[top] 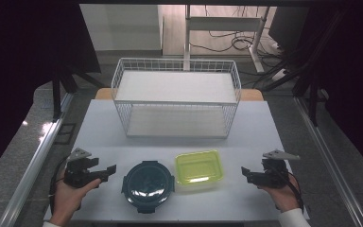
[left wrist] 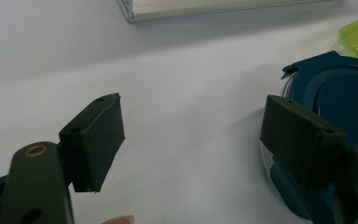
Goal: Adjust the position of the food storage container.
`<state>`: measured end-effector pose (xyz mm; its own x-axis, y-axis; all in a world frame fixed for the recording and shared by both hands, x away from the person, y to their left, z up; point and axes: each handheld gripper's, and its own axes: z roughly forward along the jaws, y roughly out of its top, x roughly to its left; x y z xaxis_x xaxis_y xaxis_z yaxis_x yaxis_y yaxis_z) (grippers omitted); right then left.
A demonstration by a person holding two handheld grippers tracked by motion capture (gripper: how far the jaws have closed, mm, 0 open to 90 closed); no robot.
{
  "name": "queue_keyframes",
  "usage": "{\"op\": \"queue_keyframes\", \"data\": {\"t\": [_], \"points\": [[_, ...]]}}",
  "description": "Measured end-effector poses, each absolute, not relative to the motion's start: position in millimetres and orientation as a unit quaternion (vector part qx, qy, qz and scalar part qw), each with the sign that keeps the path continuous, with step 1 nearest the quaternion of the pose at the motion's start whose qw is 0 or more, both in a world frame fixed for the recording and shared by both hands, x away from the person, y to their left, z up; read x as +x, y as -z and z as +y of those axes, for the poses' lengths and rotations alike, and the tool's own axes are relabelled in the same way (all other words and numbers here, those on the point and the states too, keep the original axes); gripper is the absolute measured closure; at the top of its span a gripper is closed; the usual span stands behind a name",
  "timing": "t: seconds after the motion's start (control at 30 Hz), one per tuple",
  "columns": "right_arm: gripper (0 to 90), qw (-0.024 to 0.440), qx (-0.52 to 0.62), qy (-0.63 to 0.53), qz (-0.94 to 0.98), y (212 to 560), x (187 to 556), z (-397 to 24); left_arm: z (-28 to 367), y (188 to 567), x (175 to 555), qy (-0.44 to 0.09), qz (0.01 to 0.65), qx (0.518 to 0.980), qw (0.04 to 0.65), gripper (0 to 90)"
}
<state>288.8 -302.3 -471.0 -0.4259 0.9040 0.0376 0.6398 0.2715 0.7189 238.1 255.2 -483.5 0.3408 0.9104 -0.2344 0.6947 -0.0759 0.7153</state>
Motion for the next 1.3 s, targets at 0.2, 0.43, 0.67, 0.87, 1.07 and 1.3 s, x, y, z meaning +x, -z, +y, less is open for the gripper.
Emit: {"op": "queue_keyframes", "data": {"t": [0.2,0.43,0.67,0.87,1.07,1.3], "points": [[16.2,0.185,0.499,-0.348,0.772,469,290,-306,254,484,238,-0.135,0.555,0.723,0.389,21.0],[20.7,0.192,0.491,-0.355,0.772,461,285,-305,252,483,234,-0.141,0.545,0.731,0.387,20.7],[25.1,0.180,0.497,-0.366,0.766,455,278,-305,246,478,234,-0.143,0.529,0.737,0.395,19.8],[28.8,0.163,0.493,-0.367,0.772,457,281,-303,247,480,234,-0.143,0.538,0.735,0.388,19.7],[31.6,0.162,0.486,-0.375,0.773,448,279,-302,247,480,232,-0.143,0.541,0.733,0.387,19.8],[36.2,0.155,0.465,-0.381,0.784,440,277,-290,249,479,230,-0.143,0.543,0.730,0.389,19.7]]}}
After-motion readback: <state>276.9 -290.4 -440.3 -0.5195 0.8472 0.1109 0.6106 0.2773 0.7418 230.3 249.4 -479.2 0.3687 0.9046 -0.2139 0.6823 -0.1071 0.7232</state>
